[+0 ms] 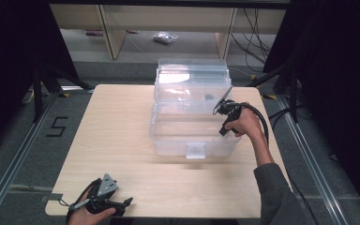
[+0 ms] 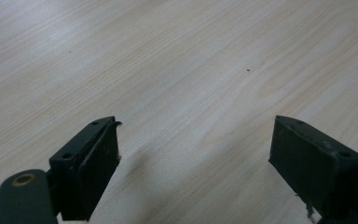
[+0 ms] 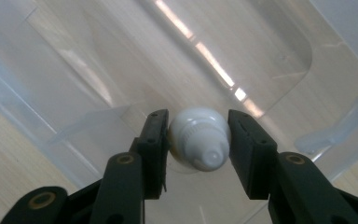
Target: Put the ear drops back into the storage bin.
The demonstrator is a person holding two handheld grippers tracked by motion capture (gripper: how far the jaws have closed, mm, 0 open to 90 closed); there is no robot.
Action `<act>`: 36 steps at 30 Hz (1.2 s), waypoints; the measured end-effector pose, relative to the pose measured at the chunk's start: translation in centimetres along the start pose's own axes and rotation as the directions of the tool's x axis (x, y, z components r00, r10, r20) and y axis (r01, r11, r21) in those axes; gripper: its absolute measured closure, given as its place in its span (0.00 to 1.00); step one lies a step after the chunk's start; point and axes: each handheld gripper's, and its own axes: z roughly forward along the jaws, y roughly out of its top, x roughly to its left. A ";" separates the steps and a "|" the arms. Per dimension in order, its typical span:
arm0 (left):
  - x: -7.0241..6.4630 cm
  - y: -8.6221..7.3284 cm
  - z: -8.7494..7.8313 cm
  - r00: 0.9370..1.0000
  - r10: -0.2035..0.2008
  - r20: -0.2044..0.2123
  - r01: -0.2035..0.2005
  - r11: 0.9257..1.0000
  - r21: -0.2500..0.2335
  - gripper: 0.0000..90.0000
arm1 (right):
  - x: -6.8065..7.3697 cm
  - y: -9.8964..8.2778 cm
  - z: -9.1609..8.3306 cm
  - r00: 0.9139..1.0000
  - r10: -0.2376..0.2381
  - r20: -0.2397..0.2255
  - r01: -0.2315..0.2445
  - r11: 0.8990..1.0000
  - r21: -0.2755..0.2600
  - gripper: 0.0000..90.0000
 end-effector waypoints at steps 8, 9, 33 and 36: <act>0.0 0.0 0.0 1.000 0.000 0.002 0.000 1.000 -0.003 0.17 | -0.4 0.1 1.6 0.999 0.040 -0.021 -0.039 0.999 0.035 0.67; 0.0 0.0 0.0 1.000 -0.001 0.006 0.001 1.000 -0.004 0.17 | -0.2 0.2 1.6 0.997 0.077 -0.005 -0.077 0.996 0.054 0.67; 0.0 0.0 0.0 1.000 0.001 0.003 -0.001 1.000 -0.002 0.17 | -0.2 0.7 3.1 0.997 0.079 -0.013 -0.077 0.991 0.108 0.67; 0.1 0.0 -0.1 1.000 0.002 0.002 -0.002 1.000 -0.002 0.17 | -0.4 0.7 3.3 0.998 0.057 -0.006 -0.056 0.993 0.108 0.67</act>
